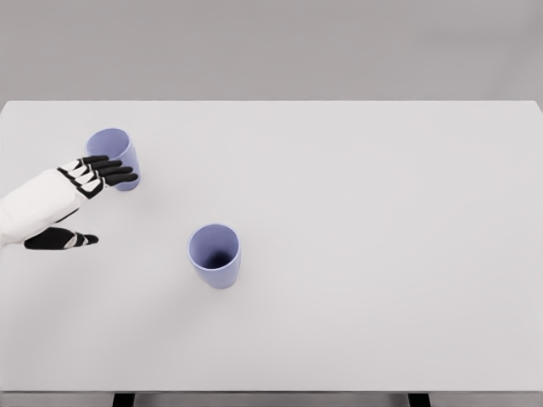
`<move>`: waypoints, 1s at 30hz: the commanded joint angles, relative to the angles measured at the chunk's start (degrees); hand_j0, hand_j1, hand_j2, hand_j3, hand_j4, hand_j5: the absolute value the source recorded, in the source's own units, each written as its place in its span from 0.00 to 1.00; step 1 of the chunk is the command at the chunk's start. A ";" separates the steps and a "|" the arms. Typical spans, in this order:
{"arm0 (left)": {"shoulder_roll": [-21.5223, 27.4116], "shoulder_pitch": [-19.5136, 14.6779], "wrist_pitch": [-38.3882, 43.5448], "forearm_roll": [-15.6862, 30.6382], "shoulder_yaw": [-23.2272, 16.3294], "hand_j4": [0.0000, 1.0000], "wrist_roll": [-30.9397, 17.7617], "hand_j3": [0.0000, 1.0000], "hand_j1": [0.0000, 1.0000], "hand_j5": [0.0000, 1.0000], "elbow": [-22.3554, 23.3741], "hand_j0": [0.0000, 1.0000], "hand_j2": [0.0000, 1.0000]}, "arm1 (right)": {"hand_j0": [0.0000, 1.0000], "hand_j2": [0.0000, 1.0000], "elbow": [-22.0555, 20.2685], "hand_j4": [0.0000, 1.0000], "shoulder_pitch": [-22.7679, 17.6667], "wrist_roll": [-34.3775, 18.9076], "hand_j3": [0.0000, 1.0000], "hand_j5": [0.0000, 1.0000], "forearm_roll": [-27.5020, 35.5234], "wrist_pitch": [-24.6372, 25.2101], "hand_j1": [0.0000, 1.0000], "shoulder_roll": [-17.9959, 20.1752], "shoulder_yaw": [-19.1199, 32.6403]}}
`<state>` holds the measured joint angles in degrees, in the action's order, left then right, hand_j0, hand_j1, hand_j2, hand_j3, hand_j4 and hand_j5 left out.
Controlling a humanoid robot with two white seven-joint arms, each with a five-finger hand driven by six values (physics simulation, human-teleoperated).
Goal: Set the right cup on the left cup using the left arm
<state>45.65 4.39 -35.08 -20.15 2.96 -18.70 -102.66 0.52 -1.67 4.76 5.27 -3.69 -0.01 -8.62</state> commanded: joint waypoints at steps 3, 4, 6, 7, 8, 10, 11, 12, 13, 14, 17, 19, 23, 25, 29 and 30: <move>0.05 0.09 0.08 0.20 0.11 1.00 -1.07 1.00 1.00 1.00 0.00 1.00 1.00 | 1.00 1.00 0.01 1.00 0.00 -0.01 1.00 1.00 0.01 0.00 1.00 0.01 0.00; 0.05 0.09 0.08 0.19 0.02 1.00 -1.07 1.00 1.00 1.00 -0.09 1.00 1.00 | 1.00 1.00 0.01 1.00 0.00 -0.01 1.00 1.00 0.01 0.00 1.00 0.01 0.00; -0.03 0.09 0.08 0.54 0.11 1.00 -1.07 1.00 1.00 1.00 -0.09 1.00 1.00 | 1.00 1.00 0.01 1.00 0.00 -0.01 1.00 1.00 0.01 0.00 1.00 0.01 0.00; -0.03 -0.09 0.08 1.16 0.37 1.00 -1.07 1.00 1.00 1.00 -0.35 1.00 1.00 | 1.00 1.00 0.01 1.00 0.00 -0.01 1.00 1.00 0.01 0.00 1.00 0.01 0.00; 0.05 0.00 0.08 2.39 1.34 1.00 -0.90 1.00 1.00 1.00 -0.53 1.00 1.00 | 1.00 1.00 0.01 1.00 0.00 -0.01 1.00 1.00 0.01 0.00 1.00 0.01 0.00; 0.05 0.00 0.08 2.74 1.69 1.00 -0.98 1.00 1.00 1.00 -0.27 1.00 1.00 | 1.00 1.00 0.01 1.00 0.00 -0.01 1.00 1.00 0.01 -0.09 1.00 0.01 0.00; 0.05 0.00 0.08 2.83 1.78 1.00 -1.07 1.00 1.00 1.00 -0.35 1.00 1.00 | 1.00 1.00 0.01 1.00 0.00 -0.01 1.00 1.00 0.01 0.00 1.00 0.01 0.00; 0.14 0.09 0.08 3.45 1.43 1.00 -0.98 1.00 1.00 1.00 -0.44 1.00 1.00 | 1.00 1.00 0.01 1.00 0.00 -0.01 1.00 1.00 0.01 0.00 1.00 0.01 0.00; 0.32 0.09 0.08 5.38 1.17 1.00 -0.98 1.00 1.00 1.00 -0.53 1.00 1.00 | 1.00 1.00 0.01 1.00 0.00 -0.01 1.00 1.00 0.01 -0.09 1.00 0.01 0.00; 0.58 0.09 0.08 6.69 0.99 1.00 -0.90 1.00 1.00 1.00 -0.53 1.00 1.00 | 1.00 1.00 0.01 1.00 0.00 -0.01 1.00 1.00 0.01 0.00 1.00 0.01 0.00; 4.18 1.76 0.08 17.67 -3.40 1.00 -0.90 1.00 1.00 1.00 -0.53 1.00 1.00 | 1.00 1.00 0.01 1.00 0.00 -0.01 1.00 1.00 0.01 0.00 1.00 0.01 0.00; 7.70 1.76 0.08 25.76 -9.28 1.00 -0.90 1.00 1.00 1.00 -0.53 1.00 1.00 | 1.00 1.00 0.01 1.00 0.00 -0.01 1.00 1.00 0.01 0.00 1.00 0.01 0.00; 10.42 1.76 0.08 38.25 -16.94 1.00 -1.07 1.00 1.00 1.00 -0.53 1.00 1.00 | 1.00 1.00 0.01 1.00 0.00 -0.01 1.00 1.00 0.01 0.00 1.00 0.01 0.00; 10.42 1.76 0.08 41.59 -18.52 1.00 -1.07 1.00 1.00 1.00 -0.62 1.00 1.00 | 1.00 1.00 0.01 1.00 0.00 -0.01 1.00 1.00 0.01 0.00 1.00 0.01 0.00; 9.63 1.49 0.08 48.44 -21.68 1.00 -1.07 1.00 1.00 1.00 -0.62 1.00 1.00 | 1.00 1.00 0.01 1.00 0.00 -0.01 1.00 1.00 0.01 0.00 1.00 0.01 0.00; 9.20 1.32 0.08 50.90 -22.56 1.00 -1.07 1.00 1.00 1.00 -0.62 1.00 1.00 | 1.00 1.00 0.01 1.00 0.00 -0.01 1.00 1.00 0.01 0.00 1.00 0.01 0.00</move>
<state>55.08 5.63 -35.07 25.74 -17.54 -19.79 -103.23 0.52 -1.67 4.75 5.27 -3.69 -0.01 -8.62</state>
